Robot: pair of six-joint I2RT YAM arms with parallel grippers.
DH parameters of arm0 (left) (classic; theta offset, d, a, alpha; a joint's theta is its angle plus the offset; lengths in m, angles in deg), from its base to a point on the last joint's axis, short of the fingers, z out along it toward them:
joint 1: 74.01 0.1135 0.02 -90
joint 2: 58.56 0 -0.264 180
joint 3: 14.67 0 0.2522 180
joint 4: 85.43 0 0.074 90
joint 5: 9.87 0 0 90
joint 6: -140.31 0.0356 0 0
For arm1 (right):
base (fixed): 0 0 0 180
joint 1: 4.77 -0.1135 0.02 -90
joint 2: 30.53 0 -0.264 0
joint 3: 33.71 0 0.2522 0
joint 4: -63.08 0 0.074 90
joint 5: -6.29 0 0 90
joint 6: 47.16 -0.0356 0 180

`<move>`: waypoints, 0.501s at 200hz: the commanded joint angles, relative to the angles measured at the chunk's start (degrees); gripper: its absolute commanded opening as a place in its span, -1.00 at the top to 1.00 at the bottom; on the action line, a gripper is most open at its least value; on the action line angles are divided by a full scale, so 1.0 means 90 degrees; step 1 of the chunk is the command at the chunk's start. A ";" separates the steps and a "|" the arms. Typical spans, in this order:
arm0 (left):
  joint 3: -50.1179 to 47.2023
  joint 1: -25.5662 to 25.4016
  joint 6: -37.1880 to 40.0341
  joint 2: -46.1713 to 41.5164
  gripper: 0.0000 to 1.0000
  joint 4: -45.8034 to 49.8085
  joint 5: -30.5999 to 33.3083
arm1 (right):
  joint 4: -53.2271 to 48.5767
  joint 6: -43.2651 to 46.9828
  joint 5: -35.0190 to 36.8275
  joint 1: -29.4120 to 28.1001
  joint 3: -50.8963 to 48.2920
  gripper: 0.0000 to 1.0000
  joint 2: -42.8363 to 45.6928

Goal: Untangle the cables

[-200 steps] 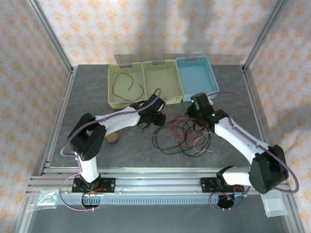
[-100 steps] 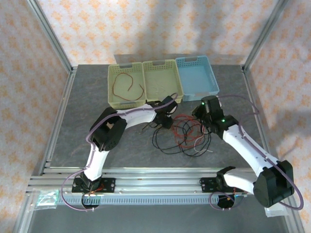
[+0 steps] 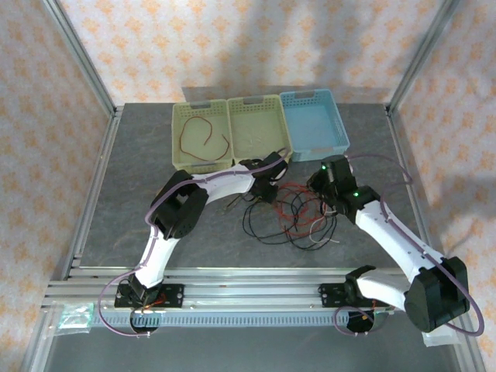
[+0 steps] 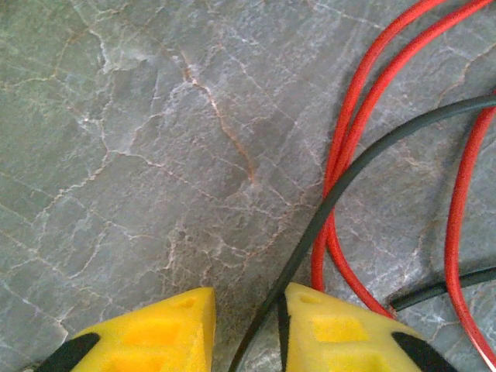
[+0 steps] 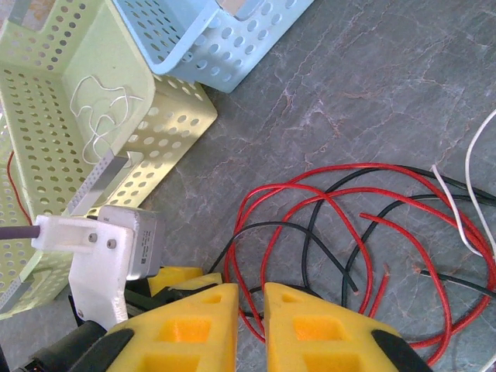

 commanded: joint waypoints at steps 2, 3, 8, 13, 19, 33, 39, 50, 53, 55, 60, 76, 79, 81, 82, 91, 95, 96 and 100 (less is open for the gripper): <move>0.0147 -0.0022 0.0097 0.0217 0.59 0.0344 0.0377 | -0.0044 0.0102 0.0109 0.0029 0.0012 0.67 0.0073; 0.0148 -0.0017 0.0097 0.0211 0.59 0.0346 0.0378 | -0.0044 0.0102 0.0110 0.0029 0.0009 0.67 0.0078; 0.0156 -0.0021 0.0088 0.0185 0.62 0.0347 0.0379 | -0.0044 0.0097 0.0128 0.0030 0.0007 0.67 0.0077; 0.0162 -0.0028 0.0079 0.0152 0.66 0.0357 0.0374 | -0.0044 0.0093 0.0148 0.0039 0.0001 0.68 0.0089; 0.0201 -0.0025 0.0062 0.0102 0.72 0.0396 0.0351 | -0.0026 0.0087 0.0169 0.0032 -0.0026 0.68 0.0101; 0.0258 -0.0039 0.0029 -0.0062 0.80 0.0462 0.0358 | 0.0074 0.0094 0.0217 0.0031 -0.0088 0.68 0.0168; 0.0273 -0.0040 0.0004 -0.0173 0.83 0.0473 0.0376 | 0.0115 0.0101 0.0251 0.0035 -0.0114 0.68 0.0203; 0.0274 -0.0048 -0.0035 -0.0412 0.88 0.0474 0.0393 | 0.0189 0.0128 0.0296 0.0037 -0.0158 0.68 0.0264; 0.0275 -0.0046 -0.0047 -0.0479 0.89 0.0474 0.0398 | 0.0217 0.0138 0.0311 0.0032 -0.0175 0.68 0.0277; 0.0273 -0.0042 -0.0049 -0.0531 0.89 0.0474 0.0403 | 0.0239 0.0145 0.0315 0.0038 -0.0186 0.68 0.0300; 0.0280 -0.0048 -0.0074 -0.0656 0.92 0.0483 0.0414 | 0.0280 0.0158 0.0340 0.0028 -0.0211 0.67 0.0339; 0.0269 -0.0047 -0.0142 -0.1072 0.98 0.0468 0.0447 | 0.0444 0.0193 0.0416 0.0033 -0.0307 0.65 0.0464; 0.0264 -0.0050 -0.0147 -0.1139 0.99 0.0458 0.0440 | 0.0469 0.0203 0.0439 0.0030 -0.0326 0.64 0.0485; 0.0265 -0.0048 -0.0155 -0.1194 0.99 0.0455 0.0441 | 0.0502 0.0208 0.0455 0.0033 -0.0346 0.64 0.0507; 0.0265 -0.0050 -0.0151 -0.1217 1.00 0.0455 0.0439 | 0.0517 0.0213 0.0464 0.0036 -0.0351 0.64 0.0515; 0.0257 -0.0049 -0.0167 -0.1446 1.00 0.0432 0.0405 | 0.0600 0.0270 0.0499 0.0032 -0.0396 0.62 0.0580; 0.0233 -0.0051 -0.0158 -0.1553 1.00 0.0403 0.0390 | 0.0631 0.0315 0.0508 0.0036 -0.0402 0.61 0.0595; 0.0225 -0.0046 -0.0158 -0.1577 1.00 0.0395 0.0385 | 0.0645 0.0321 0.0510 0.0033 -0.0403 0.61 0.0603; 0.0203 -0.0046 -0.0149 -0.1635 1.00 0.0366 0.0379 | 0.0687 0.0380 0.0512 0.0032 -0.0404 0.60 0.0618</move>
